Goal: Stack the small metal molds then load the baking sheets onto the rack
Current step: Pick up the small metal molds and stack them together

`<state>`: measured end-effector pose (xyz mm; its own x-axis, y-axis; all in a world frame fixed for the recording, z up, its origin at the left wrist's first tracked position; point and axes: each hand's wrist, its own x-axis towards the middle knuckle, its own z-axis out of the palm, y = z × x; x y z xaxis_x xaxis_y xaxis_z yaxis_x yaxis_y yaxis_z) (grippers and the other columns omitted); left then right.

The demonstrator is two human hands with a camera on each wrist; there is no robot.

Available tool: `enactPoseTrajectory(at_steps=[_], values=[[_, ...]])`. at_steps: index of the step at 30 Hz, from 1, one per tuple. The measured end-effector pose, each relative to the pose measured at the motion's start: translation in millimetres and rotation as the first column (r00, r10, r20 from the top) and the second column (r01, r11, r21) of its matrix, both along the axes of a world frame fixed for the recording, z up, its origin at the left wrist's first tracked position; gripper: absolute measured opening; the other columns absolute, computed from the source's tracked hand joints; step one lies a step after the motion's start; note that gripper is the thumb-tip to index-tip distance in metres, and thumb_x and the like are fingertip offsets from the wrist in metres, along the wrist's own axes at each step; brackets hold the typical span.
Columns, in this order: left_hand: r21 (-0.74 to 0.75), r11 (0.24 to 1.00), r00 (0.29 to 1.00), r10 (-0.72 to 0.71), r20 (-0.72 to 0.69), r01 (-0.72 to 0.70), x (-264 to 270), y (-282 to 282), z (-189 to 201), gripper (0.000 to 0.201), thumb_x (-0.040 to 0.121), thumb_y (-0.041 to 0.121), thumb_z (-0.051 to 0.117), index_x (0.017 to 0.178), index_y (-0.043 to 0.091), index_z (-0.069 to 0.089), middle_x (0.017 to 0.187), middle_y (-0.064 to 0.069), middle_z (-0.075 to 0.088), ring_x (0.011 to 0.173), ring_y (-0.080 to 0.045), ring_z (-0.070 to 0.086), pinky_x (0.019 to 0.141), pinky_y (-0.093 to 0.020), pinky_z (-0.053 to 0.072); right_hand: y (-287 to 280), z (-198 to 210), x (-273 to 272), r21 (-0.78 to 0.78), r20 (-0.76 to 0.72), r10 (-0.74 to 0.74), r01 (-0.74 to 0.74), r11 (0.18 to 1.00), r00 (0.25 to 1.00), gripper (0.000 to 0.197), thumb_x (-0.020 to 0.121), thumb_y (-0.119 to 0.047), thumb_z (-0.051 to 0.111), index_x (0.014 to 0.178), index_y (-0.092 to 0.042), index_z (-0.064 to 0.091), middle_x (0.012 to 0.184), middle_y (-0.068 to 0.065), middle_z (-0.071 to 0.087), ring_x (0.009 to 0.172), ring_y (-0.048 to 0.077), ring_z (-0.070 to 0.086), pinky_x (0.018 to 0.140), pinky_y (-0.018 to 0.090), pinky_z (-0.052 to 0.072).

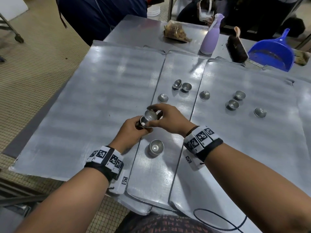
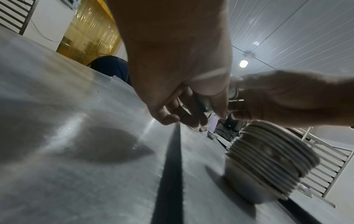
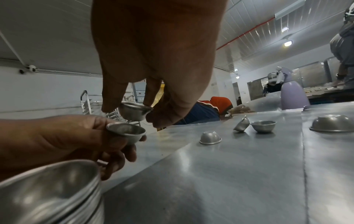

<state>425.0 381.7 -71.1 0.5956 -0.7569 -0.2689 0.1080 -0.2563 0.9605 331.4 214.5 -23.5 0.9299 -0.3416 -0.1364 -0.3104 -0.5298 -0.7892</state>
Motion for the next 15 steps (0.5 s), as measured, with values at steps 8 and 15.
enactPoseTrajectory(at_steps=[8,15], values=[[-0.047,0.999,0.997,-0.011,0.078,0.015,-13.8,1.5,17.5,0.036,0.085,0.009,0.082,0.114,0.026,0.072,0.103,0.005,0.079,0.1,-0.009,0.074,0.081,-0.019,0.055,2.5,3.3,-12.8,0.008,-0.013,0.053,-0.053,0.999,0.999,0.061,0.076,-0.038,0.084,0.132,-0.023,0.063,0.122,-0.007,0.065,0.088,0.004,0.065,0.076,0.015,0.049],[-0.052,0.999,0.994,0.015,0.104,-0.009,-25.9,-5.6,20.1,0.033,0.086,0.008,0.081,0.115,0.02,0.071,0.103,-0.001,0.079,0.099,-0.013,0.074,0.085,-0.025,0.059,-3.3,8.4,-29.5,-0.017,0.02,0.077,-0.076,0.997,0.997,0.054,0.082,-0.034,0.081,0.132,-0.022,0.064,0.115,-0.002,0.064,0.092,0.013,0.064,0.085,0.023,0.051]])
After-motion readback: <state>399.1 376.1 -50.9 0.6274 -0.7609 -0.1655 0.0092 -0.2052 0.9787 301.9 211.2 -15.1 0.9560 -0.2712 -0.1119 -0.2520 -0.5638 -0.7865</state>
